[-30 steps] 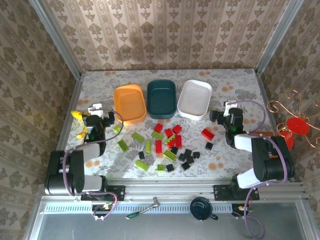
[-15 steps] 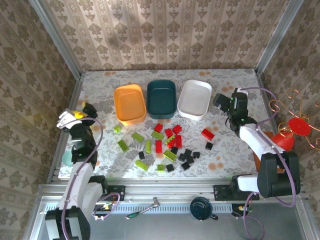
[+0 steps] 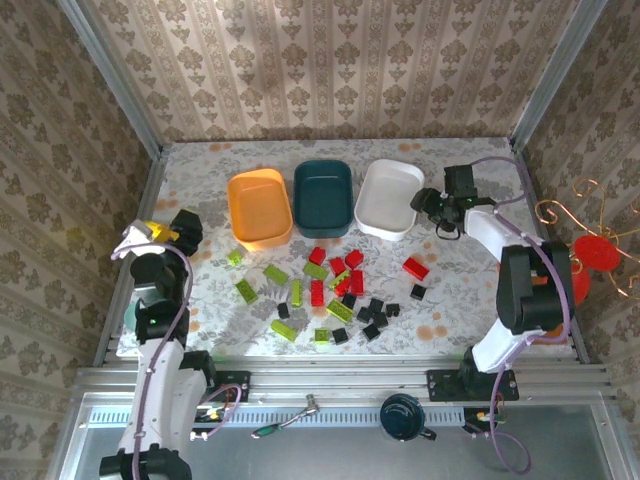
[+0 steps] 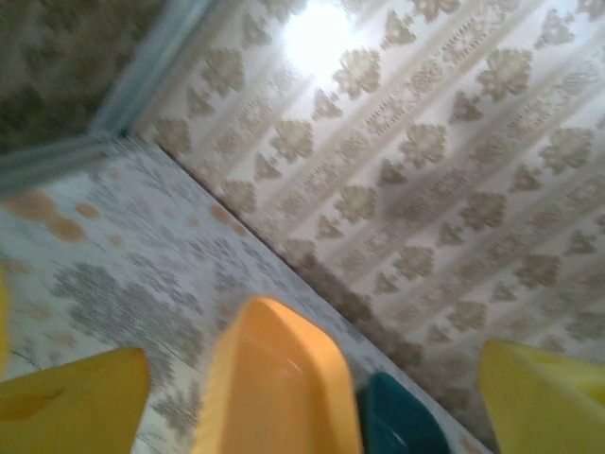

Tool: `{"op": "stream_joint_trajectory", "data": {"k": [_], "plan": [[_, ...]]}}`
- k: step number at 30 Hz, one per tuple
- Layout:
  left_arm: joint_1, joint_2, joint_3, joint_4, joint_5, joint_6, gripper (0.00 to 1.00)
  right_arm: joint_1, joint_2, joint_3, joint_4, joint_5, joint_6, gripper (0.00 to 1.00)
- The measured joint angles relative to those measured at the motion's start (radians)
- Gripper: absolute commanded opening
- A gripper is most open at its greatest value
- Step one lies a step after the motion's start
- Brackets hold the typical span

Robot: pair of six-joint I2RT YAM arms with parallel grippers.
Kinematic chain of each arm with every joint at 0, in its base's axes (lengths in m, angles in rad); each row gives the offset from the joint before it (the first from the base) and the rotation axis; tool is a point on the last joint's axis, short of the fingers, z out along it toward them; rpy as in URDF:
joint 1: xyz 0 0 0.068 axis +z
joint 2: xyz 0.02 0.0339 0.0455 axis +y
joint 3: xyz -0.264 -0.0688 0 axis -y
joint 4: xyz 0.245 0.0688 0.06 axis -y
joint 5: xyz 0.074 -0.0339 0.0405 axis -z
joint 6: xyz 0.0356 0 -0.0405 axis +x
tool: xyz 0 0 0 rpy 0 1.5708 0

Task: Sort the legos into containers by color
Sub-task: Move the container to the top-center of the table.

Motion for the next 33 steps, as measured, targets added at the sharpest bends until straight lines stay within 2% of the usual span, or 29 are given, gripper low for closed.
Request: {"op": "stream_joint_trajectory", "data": {"k": [4,7,12,15,18,24,26,28,30,32,33], "plan": [[-0.083,0.028,0.067,-0.12,0.09,0.0,0.78,0.014,0.101,0.071,-0.041,-0.01,-0.007,0.64],[-0.171,0.026,0.072,-0.197,0.116,0.01,0.78,0.033,0.14,0.094,-0.08,-0.014,-0.021,0.56],[-0.328,0.006,0.078,-0.353,0.089,0.061,0.78,0.055,0.168,0.122,-0.148,-0.015,-0.066,0.44],[-0.394,0.003,0.086,-0.413,0.062,0.085,0.78,0.069,0.168,0.127,-0.188,0.0,-0.097,0.38],[-0.435,0.004,0.09,-0.451,0.045,0.099,0.77,0.085,0.167,0.127,-0.224,0.024,-0.129,0.34],[-0.475,0.027,0.1,-0.471,0.029,0.114,0.77,0.119,0.135,0.101,-0.273,0.066,-0.183,0.33],[-0.488,0.038,0.102,-0.471,0.026,0.118,0.77,0.133,0.114,0.088,-0.285,0.078,-0.197,0.36],[-0.513,0.051,0.103,-0.471,0.017,0.122,0.78,0.149,0.092,0.077,-0.297,0.091,-0.209,0.6],[-0.55,0.066,0.109,-0.475,0.008,0.13,0.8,0.17,0.059,0.061,-0.298,0.121,-0.217,0.75],[-0.586,0.078,0.124,-0.484,-0.009,0.137,0.83,0.195,0.003,0.026,-0.295,0.151,-0.221,0.79],[-0.604,0.083,0.134,-0.492,-0.02,0.142,0.9,0.211,-0.035,0.004,-0.296,0.165,-0.223,0.81]]}}
